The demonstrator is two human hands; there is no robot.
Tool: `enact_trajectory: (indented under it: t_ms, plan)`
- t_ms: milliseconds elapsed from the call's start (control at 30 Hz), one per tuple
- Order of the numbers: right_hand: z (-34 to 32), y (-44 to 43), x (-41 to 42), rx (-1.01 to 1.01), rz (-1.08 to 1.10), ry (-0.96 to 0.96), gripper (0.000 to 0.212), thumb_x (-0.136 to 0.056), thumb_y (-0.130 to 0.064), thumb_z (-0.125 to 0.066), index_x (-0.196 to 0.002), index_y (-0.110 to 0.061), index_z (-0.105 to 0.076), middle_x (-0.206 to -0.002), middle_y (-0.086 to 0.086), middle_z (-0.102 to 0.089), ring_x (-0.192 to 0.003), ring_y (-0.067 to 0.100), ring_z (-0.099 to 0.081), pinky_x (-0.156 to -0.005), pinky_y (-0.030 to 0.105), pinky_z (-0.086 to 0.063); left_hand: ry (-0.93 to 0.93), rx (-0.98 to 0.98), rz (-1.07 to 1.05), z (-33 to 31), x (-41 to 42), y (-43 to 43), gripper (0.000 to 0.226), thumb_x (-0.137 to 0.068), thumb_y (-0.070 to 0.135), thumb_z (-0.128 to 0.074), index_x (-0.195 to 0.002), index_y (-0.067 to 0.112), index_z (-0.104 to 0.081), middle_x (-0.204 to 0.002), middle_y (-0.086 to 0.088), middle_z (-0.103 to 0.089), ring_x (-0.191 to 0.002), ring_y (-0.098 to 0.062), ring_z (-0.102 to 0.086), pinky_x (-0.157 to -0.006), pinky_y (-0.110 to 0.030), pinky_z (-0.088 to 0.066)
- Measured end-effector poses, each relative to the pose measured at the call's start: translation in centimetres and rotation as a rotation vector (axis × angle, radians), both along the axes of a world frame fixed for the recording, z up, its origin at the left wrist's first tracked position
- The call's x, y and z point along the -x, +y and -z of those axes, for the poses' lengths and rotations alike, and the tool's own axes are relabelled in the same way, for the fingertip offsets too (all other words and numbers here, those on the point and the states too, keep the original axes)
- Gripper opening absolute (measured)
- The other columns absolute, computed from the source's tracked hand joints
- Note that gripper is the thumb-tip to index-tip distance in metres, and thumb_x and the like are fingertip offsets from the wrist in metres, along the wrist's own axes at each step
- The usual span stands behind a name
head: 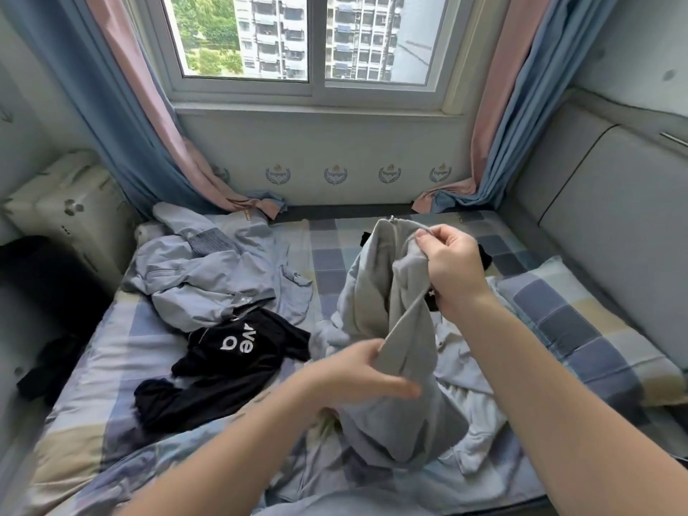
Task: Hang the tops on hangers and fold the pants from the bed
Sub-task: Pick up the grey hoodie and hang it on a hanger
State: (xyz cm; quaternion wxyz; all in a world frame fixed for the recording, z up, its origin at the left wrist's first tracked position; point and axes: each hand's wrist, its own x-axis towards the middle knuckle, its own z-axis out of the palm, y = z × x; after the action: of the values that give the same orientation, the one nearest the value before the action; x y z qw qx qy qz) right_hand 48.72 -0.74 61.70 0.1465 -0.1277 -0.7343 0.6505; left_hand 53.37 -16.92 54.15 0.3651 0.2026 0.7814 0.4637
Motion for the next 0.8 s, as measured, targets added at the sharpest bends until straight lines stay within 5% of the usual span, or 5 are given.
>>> enact_trajectory:
  t_ms: [100, 200, 400, 667, 800]
  plan:
    - [-1.2, -0.1, 0.7, 0.035, 0.038, 0.042, 0.019, -0.099, -0.014, -0.057, -0.082, -0.007, -0.063, -0.079, 0.014, -0.057, -0.074, 0.026, -0.053, -0.073, 0.052, -0.053, 0.101, -0.065, -0.041, 1.0, -1.0, 1.4, 0.015, -0.084, 0.043, -0.071, -0.081, 0.056, -0.064, -0.083, 0.033, -0.068, -0.077, 0.014, -0.061, -0.068, -0.009, -0.046]
    - [-1.5, 0.7, 1.1, 0.093, 0.084, 0.043, 0.018, -0.098, -0.013, -0.059, -0.081, -0.011, -0.064, -0.080, 0.011, -0.062, -0.077, 0.026, -0.059, -0.084, 0.056, -0.055, 0.202, -0.172, -0.280, 0.9, -0.2, 1.8, 0.023, -0.089, 0.035, -0.053, -0.067, 0.033, -0.055, -0.061, 0.016, -0.052, -0.059, -0.008, -0.047, -0.060, -0.030, -0.036]
    - [0.6, 2.0, -1.5, 0.057, -0.142, -0.005, 0.014, -0.097, 0.002, -0.057, -0.103, -0.009, -0.065, -0.097, 0.008, -0.077, -0.093, 0.020, -0.073, -0.088, 0.042, -0.059, 0.283, -0.415, -0.533, -2.7, 2.8, 0.2, 0.027, -0.096, 0.003, -0.049, -0.075, 0.016, -0.058, -0.060, 0.018, -0.053, -0.055, 0.002, -0.046, -0.052, -0.012, -0.036]
    - [7.4, 0.7, -5.8, -0.111, -0.600, -0.119, 0.023, -0.090, -0.018, -0.072, -0.112, -0.022, -0.068, -0.110, 0.000, -0.073, -0.108, 0.017, -0.068, -0.091, 0.031, -0.057, 0.135, -0.550, -0.681, -5.3, 3.0, -0.8, 0.021, -0.104, 0.011, -0.048, -0.100, -0.002, -0.064, -0.094, -0.018, -0.058, -0.088, -0.027, -0.053, -0.082, -0.047, -0.047]
    - [12.5, -0.7, -5.7, -0.230, -0.487, -0.342, 0.012, -0.086, -0.024, -0.074, -0.097, -0.026, -0.069, -0.098, -0.005, -0.075, -0.097, 0.015, -0.070, -0.087, 0.036, -0.058, 0.085, -0.668, -0.696, -7.2, 2.6, -0.5, 0.024, -0.104, 0.014, -0.051, -0.088, 0.017, -0.070, -0.088, -0.012, -0.061, -0.085, -0.025, -0.056, -0.077, -0.039, -0.048]
